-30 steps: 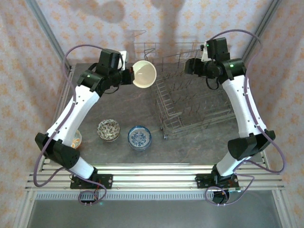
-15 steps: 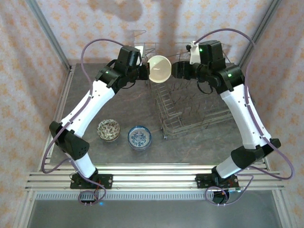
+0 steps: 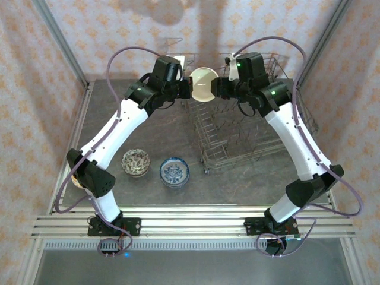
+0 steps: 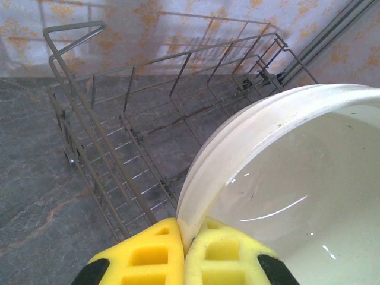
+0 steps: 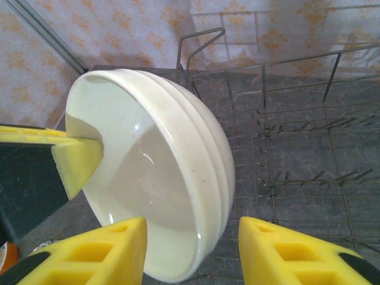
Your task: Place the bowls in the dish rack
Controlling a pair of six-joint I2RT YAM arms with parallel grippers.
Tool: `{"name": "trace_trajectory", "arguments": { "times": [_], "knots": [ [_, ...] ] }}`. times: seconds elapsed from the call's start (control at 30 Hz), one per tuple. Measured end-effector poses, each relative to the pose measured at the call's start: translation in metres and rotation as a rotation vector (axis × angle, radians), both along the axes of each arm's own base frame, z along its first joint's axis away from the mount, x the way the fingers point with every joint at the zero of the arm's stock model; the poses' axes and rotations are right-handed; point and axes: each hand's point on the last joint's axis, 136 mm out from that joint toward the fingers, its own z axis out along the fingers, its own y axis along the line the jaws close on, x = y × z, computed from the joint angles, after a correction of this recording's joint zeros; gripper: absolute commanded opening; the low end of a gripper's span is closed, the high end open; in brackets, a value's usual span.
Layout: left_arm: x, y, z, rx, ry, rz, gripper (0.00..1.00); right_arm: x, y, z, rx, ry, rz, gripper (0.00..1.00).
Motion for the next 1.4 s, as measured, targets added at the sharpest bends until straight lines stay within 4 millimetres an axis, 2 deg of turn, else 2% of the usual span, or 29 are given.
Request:
{"name": "trace_trajectory", "arguments": {
  "times": [0.1,0.27,0.47,0.97,1.07,1.2,1.4],
  "knots": [
    [0.001,-0.002,-0.003,-0.001,0.008,0.009,0.0,0.006,-0.001,-0.008,-0.032,0.004,-0.044,0.34],
    [0.002,-0.003,-0.003,-0.007,0.01,0.03,0.0,0.015,-0.01,-0.016,-0.063,0.004,-0.126,0.31],
    [-0.001,-0.007,-0.003,-0.005,0.008,0.028,0.0,0.018,-0.015,-0.018,-0.067,0.001,-0.166,0.26],
    [-0.008,-0.022,0.005,-0.012,-0.012,0.024,0.0,0.022,-0.026,-0.022,-0.094,-0.002,-0.245,0.01],
    [-0.008,-0.022,0.005,-0.017,-0.01,0.026,0.0,0.022,-0.028,-0.024,-0.097,0.0,-0.259,0.0],
    [-0.008,-0.022,0.005,-0.017,-0.009,0.026,0.07,0.023,-0.029,-0.03,-0.096,0.011,-0.274,0.0],
    [-0.007,-0.023,0.007,-0.029,-0.02,0.028,0.39,0.023,-0.033,-0.037,-0.103,0.024,-0.299,0.0]
  ]
}}
